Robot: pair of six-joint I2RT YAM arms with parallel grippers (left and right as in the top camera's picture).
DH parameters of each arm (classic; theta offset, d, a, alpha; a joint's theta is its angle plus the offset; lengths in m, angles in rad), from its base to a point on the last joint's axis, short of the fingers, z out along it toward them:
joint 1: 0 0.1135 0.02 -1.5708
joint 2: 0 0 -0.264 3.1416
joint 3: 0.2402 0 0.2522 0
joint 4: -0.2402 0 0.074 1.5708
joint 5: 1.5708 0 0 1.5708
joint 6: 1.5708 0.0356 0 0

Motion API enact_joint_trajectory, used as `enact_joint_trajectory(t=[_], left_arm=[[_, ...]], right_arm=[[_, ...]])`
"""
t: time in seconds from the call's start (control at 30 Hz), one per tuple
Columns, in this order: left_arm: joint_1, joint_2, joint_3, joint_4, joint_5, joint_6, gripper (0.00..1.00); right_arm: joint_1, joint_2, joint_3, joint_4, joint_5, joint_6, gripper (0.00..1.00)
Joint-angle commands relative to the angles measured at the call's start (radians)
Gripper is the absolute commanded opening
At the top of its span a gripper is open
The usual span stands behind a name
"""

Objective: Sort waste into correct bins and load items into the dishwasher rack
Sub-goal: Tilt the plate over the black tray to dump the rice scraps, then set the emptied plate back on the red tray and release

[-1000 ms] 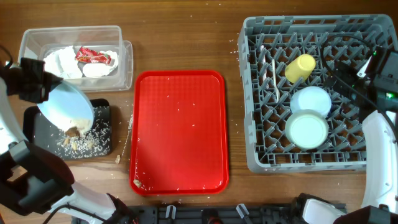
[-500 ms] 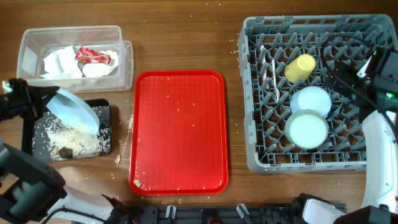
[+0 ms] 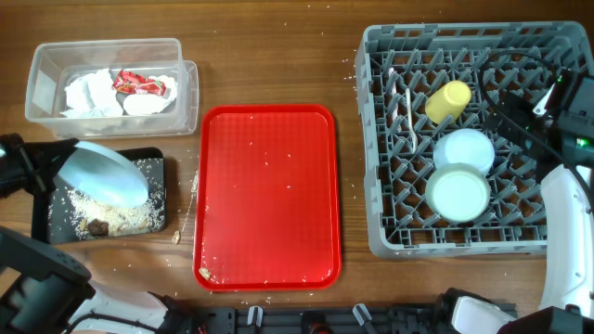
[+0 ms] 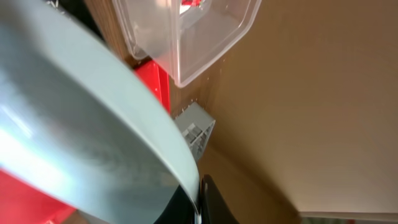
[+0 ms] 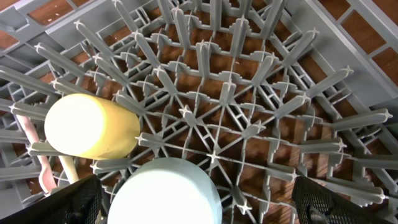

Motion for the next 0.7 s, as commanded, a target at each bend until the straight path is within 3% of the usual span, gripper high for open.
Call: enact_joint_trajectory(t=[0.0, 0.03, 0.23, 0.33, 0.47, 0.5, 0.53, 0.6, 0.67], left_arm=[[0.002, -0.029, 0.0, -0.084, 0.043, 0.079, 0.04], [0.0, -0.039, 0.0, -0.133, 0.069, 0.143, 0.04], [-0.045, -0.172, 0.0, -0.23, 0.005, 0.151, 0.04], [-0.174, -0.242, 0.0, -0.241, -0.101, 0.14, 0.04], [-0.502, -0.274, -0.001, -0.219, -0.142, 0.106, 0.04], [-0.595, -0.274, -0.001, -0.169, -0.2, 0.029, 0.04], [-0.741, -0.274, -0.001, -0.086, -0.317, -0.134, 0.04], [-0.94, -0.273, -0.001, 0.021, -0.512, -0.351, 0.04], [-1.128, -0.264, -0.001, 0.105, -0.666, -0.493, 0.04]], right_arm=[[-0.002, 0.013, 0.016, 0.0, -0.009, -0.013, 1.0], [-0.002, 0.013, 0.016, 0.0, -0.009, -0.013, 1.0], [-0.002, 0.013, 0.016, 0.0, -0.009, -0.013, 1.0], [-0.002, 0.013, 0.016, 0.0, -0.009, -0.013, 1.0], [-0.002, 0.013, 0.016, 0.0, -0.009, -0.013, 0.99], [-0.002, 0.013, 0.016, 0.0, -0.009, -0.013, 1.0], [-0.002, 0.013, 0.016, 0.0, -0.009, -0.013, 1.0], [-0.002, 0.013, 0.016, 0.0, -0.009, -0.013, 1.0], [-0.002, 0.013, 0.016, 0.0, -0.009, -0.013, 1.0]])
